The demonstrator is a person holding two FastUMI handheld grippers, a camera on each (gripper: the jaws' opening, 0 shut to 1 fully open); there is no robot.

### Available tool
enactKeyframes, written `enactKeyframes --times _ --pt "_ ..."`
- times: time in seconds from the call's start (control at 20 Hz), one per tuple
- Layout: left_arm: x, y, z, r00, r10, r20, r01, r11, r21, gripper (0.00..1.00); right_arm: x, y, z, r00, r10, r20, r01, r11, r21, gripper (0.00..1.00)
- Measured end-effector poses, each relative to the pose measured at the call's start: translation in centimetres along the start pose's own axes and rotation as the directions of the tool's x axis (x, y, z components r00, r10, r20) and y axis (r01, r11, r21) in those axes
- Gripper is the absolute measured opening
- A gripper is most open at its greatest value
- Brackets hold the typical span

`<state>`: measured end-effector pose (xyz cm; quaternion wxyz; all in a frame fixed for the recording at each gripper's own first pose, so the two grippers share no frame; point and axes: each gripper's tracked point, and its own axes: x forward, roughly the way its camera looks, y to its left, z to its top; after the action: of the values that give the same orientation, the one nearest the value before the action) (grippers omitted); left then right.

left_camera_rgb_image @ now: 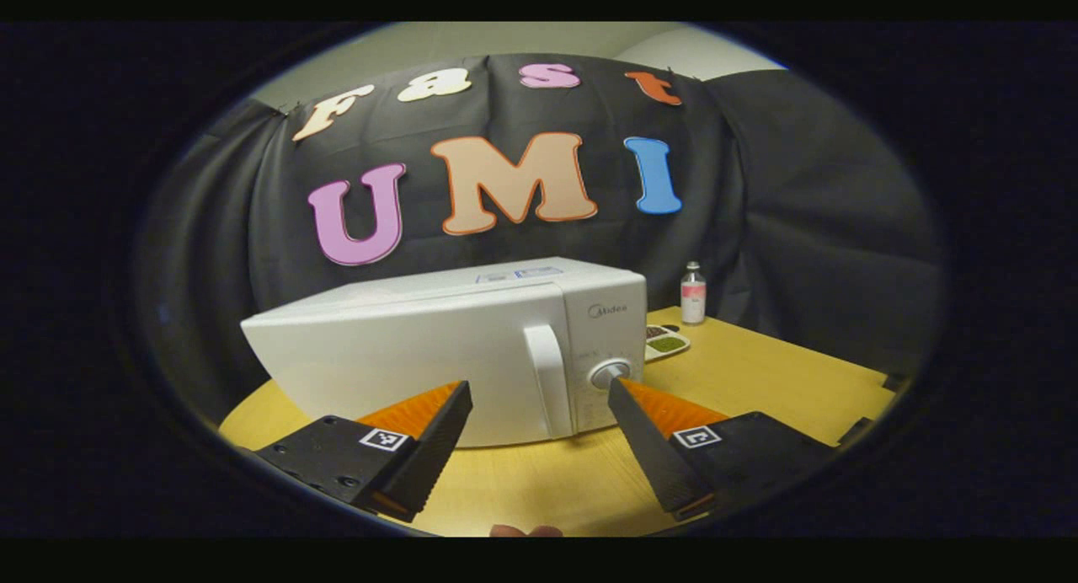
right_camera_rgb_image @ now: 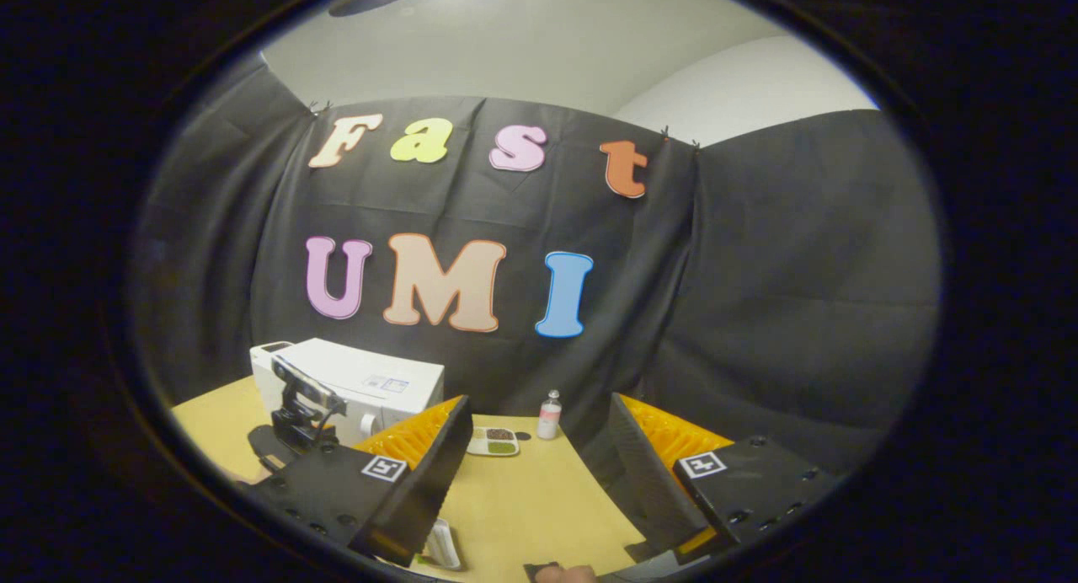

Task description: Open the microwave oven with the left hand, put the food in, and close the microwave oven.

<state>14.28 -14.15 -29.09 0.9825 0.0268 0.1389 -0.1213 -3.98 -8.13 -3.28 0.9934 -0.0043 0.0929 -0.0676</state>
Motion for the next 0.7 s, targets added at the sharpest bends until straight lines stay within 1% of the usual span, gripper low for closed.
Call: enactKeyframes --times 0.05,0.1,0.2,0.35,0.4,0.5,0.55,0.6,0.65,0.7 --pt "0.7 -0.1 -0.4 1.000 0.002 -0.009 -0.002 1.000 -0.013 0.98 -0.1 -0.4 0.3 1.000 -0.006 0.006 0.006 1.000 -0.020 1.00" --pt "1.5 -0.2 -0.8 1.000 0.004 -0.019 -0.004 1.000 -0.022 0.98 -0.1 -0.9 0.4 1.000 -0.018 0.008 0.018 0.999 -0.045 0.96" --pt "2.6 -0.4 -1.9 0.999 0.007 -0.046 -0.009 0.999 -0.032 0.98 -0.2 -1.6 0.3 0.999 -0.035 0.004 0.036 0.997 -0.074 0.96" --pt "3.9 -0.3 -2.2 0.999 0.032 -0.044 -0.033 0.999 -0.036 0.98 -0.4 -1.7 -0.2 0.999 -0.052 -0.013 0.051 0.995 -0.085 0.96" --pt "4.4 -0.4 -2.4 0.998 0.036 -0.045 -0.038 0.999 -0.035 0.98 -0.4 -1.8 -0.6 0.998 -0.059 -0.024 0.057 0.994 -0.092 1.00" --pt "4.9 -0.7 -2.8 0.998 0.027 -0.058 -0.030 0.998 -0.048 0.98 -0.4 -1.6 -0.6 0.998 -0.054 -0.030 0.050 0.993 -0.111 1.00" --pt "5.2 -0.7 -3.0 0.998 0.026 -0.065 -0.029 0.998 -0.049 0.94 -0.4 -1.5 -0.5 0.998 -0.048 -0.029 0.044 0.991 -0.128 1.00" --pt "5.2 -0.3 -3.2 0.996 0.050 -0.071 -0.054 0.998 -0.045 0.76 -0.4 -1.6 -0.4 0.998 -0.051 -0.024 0.047 0.988 -0.145 1.00" --pt "5.5 -0.1 -3.7 0.994 0.056 -0.091 -0.061 0.997 -0.049 0.58 -0.4 -1.9 -0.3 0.998 -0.053 -0.021 0.050 0.987 -0.153 1.00" --pt "4.4 -0.3 -3.1 0.995 0.055 -0.087 -0.059 0.997 -0.050 0.40 -0.4 -1.9 -0.2 0.998 -0.051 -0.022 0.047 0.988 -0.149 1.00"
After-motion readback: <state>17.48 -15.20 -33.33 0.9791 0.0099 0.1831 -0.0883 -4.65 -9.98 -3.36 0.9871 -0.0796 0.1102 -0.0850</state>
